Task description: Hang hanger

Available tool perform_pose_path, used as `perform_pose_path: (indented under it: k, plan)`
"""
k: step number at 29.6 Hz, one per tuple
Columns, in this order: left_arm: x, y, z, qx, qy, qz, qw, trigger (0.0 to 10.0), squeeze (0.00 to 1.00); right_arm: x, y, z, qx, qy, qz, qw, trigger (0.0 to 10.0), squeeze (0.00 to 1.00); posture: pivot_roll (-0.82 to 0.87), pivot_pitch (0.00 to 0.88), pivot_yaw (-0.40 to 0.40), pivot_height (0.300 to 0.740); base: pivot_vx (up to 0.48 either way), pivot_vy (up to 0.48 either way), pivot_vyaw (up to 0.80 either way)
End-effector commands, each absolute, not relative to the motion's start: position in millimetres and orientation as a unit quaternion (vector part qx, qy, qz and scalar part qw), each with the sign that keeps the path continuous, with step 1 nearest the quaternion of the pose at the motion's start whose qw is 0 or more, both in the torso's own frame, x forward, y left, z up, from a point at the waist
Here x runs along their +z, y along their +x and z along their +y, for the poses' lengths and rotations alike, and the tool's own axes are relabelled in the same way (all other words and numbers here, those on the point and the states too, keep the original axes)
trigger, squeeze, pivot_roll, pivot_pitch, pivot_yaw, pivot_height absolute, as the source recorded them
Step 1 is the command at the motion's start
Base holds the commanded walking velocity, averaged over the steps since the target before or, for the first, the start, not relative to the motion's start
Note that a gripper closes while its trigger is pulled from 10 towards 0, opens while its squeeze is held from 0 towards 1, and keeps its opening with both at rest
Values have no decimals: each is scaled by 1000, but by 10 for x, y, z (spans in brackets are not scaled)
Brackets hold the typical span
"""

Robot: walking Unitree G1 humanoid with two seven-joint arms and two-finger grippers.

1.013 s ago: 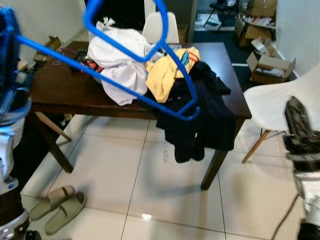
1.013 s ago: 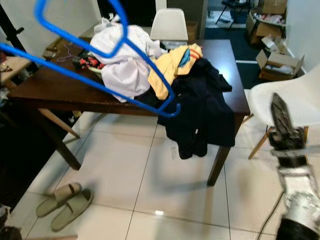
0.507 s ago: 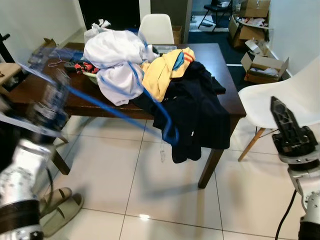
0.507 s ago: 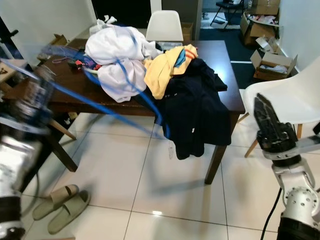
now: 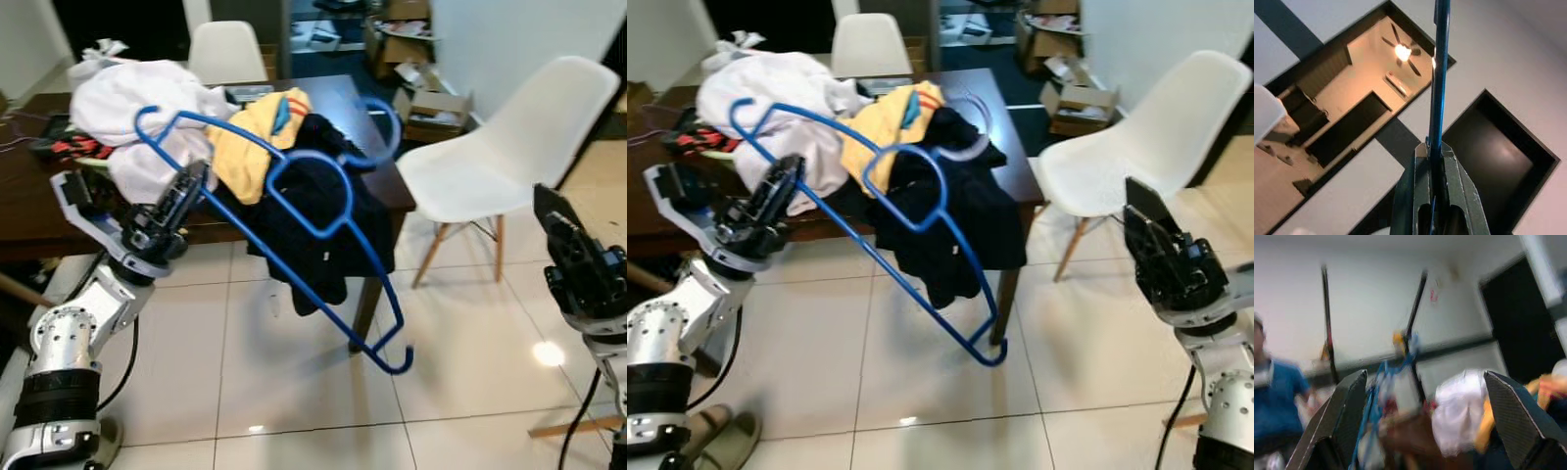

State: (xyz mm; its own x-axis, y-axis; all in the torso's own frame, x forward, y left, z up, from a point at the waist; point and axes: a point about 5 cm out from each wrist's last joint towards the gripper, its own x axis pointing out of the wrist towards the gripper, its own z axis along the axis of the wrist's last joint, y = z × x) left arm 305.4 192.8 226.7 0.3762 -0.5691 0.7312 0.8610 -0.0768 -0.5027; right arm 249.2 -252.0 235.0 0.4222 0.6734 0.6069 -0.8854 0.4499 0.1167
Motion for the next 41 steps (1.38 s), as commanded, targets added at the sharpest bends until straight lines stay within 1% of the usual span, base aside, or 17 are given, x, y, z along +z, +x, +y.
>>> perform_pose_path:
  k: [1,2,5,8,9,11,15,18,20,21,22,28,29,32,33,34,41]
  plan:
    - [2261,3048,1983,-541,-487,-142,671,10000,0,2354,2486,-2451,489,202,-229,817,10000,0,-14,105,26,740,0,0,0]
    - [2243,3033,1973,-546,-482,-137,671,10000,0,2348,2504,-2388,497,191,-210,820,10000,0,-17,108,27,740,0,0,0]
    - [2232,3023,1969,-551,-479,-132,670,10000,0,2344,2508,-2346,503,183,-196,822,10000,0,-17,108,27,740,0,0,0]
    - [2165,2953,1895,-578,-451,-106,672,10000,0,2306,2516,-2056,543,168,-126,813,10000,0,-22,112,29,740,0,0,0]
    - [2165,2953,1895,-578,-451,-106,672,10000,0,2306,2516,-2056,543,168,-126,813,10000,0,-22,112,29,740,0,0,0]
    - [2161,2938,1879,-588,-442,-100,670,10000,0,2313,2492,-1912,567,169,-107,799,10000,0,-24,112,29,740,0,0,0]
    - [2165,2937,1874,-595,-436,-97,668,10000,0,2330,2480,-1814,582,168,-99,790,10000,0,-25,113,31,740,0,0,0]
    - [2163,2924,1840,-607,-426,-88,665,10000,0,2379,2435,-1626,610,173,-96,767,10000,0,-27,112,33,740,0,0,0]
    - [2163,2924,1840,-607,-426,-88,665,10000,0,2379,2435,-1626,610,173,-96,767,10000,0,-27,112,33,740,0,0,0]
    - [2156,2920,1829,-609,-423,-86,665,10000,0,2375,2427,-1571,615,170,-88,765,10000,0,-27,112,34,740,0,0,0]
    - [2153,2917,1820,-610,-421,-86,665,10000,0,2343,2431,-1513,615,164,-72,768,10000,0,-29,111,33,740,0,0,0]
    - [2160,2910,1800,-614,-418,-89,664,10000,0,2274,2442,-1412,611,153,-38,776,10000,0,-29,111,32,740,0,0,0]
    - [2161,2908,1791,-616,-415,-91,663,10000,0,2237,2467,-1401,602,153,-24,783,8549,0,-32,109,33,740,0,0,0]
    - [2161,2908,1791,-616,-415,-91,663,10000,0,2237,2467,-1401,602,153,-24,783,8549,0,-32,109,33,740,0,0,0]
    - [2166,2903,1788,-618,-412,-94,663,10000,0,2198,2490,-1396,594,151,-10,790,7843,0,-33,109,33,740,0,0,0]
    - [2169,2896,1788,-619,-410,-96,663,10000,0,2163,2522,-1404,583,152,-1,798,0,0,-30,109,31,740,0,0,0]
    - [2165,2884,1777,-621,-405,-98,664,10000,0,2140,2569,-1423,566,162,4,808,0,0,-30,106,31,740,0,0,0]
